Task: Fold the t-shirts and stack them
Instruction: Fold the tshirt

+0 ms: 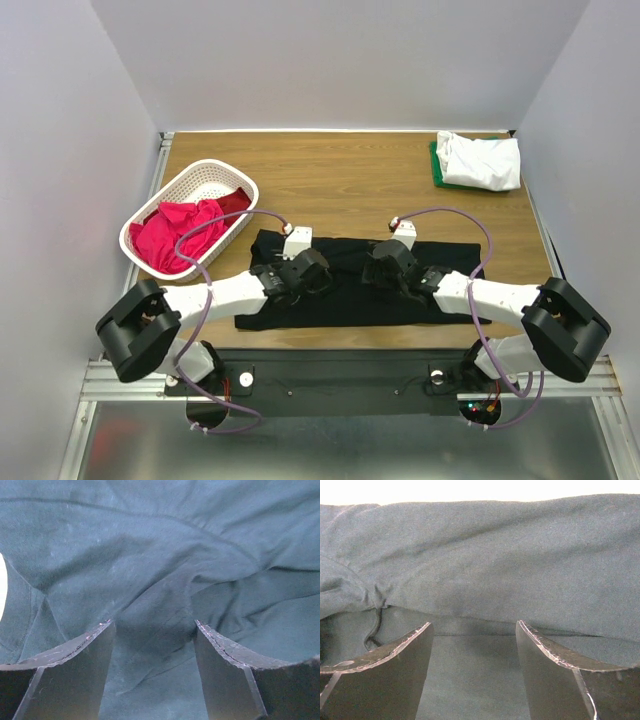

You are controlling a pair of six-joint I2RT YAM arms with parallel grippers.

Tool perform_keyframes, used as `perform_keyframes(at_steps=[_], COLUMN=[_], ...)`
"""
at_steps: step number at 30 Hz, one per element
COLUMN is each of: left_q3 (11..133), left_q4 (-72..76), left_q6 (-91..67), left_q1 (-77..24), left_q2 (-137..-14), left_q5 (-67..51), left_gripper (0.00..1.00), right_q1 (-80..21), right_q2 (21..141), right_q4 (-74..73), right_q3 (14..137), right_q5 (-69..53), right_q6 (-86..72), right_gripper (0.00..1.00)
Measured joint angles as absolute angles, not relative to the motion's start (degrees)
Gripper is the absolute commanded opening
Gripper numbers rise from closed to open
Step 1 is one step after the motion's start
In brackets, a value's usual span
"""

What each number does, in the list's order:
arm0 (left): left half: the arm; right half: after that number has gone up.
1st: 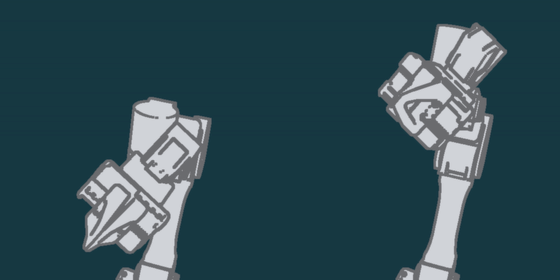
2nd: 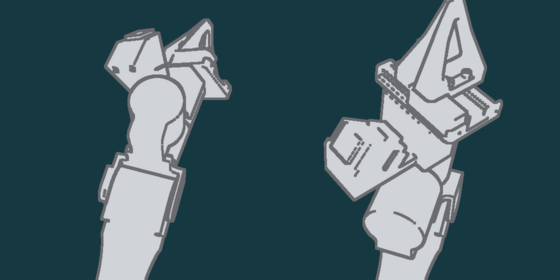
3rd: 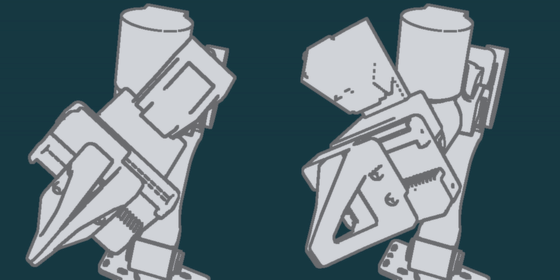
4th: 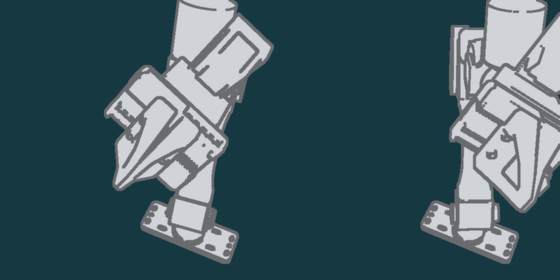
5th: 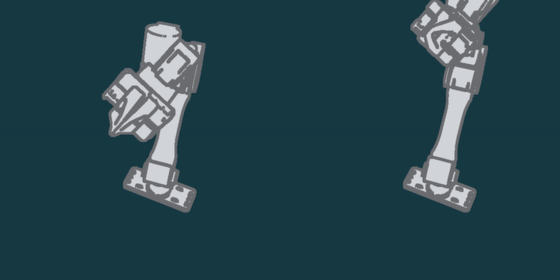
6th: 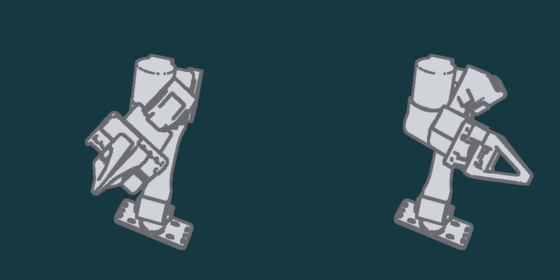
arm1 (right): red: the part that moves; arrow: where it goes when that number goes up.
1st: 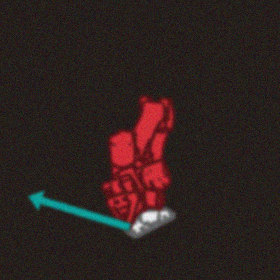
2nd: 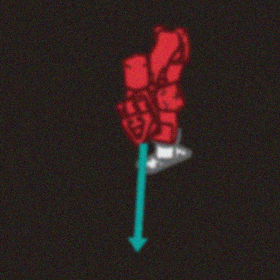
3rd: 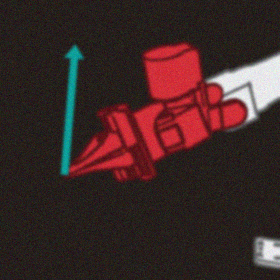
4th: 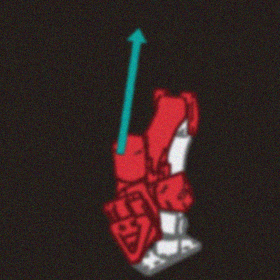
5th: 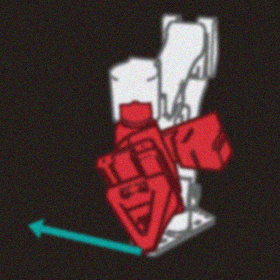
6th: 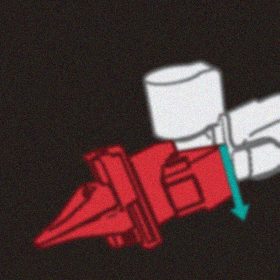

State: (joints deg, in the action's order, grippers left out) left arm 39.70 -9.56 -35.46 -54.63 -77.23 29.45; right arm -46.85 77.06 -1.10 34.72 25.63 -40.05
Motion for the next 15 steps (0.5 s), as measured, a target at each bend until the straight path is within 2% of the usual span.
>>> perform_keyframes(at_steps=[15], left_q3=[40.21], left_q4=[-11.70], left_q6=[-36.27], left_q1=[-52.64], left_q2=[-79.85], left_q5=[31.33], left_gripper=[0.74], right_q1=[-46.85], right_q2=[76.51], right_q4=[-1.10], right_q3=[33.17], right_q5=[25.54], right_q6=[-40.16], right_gripper=[0.73])
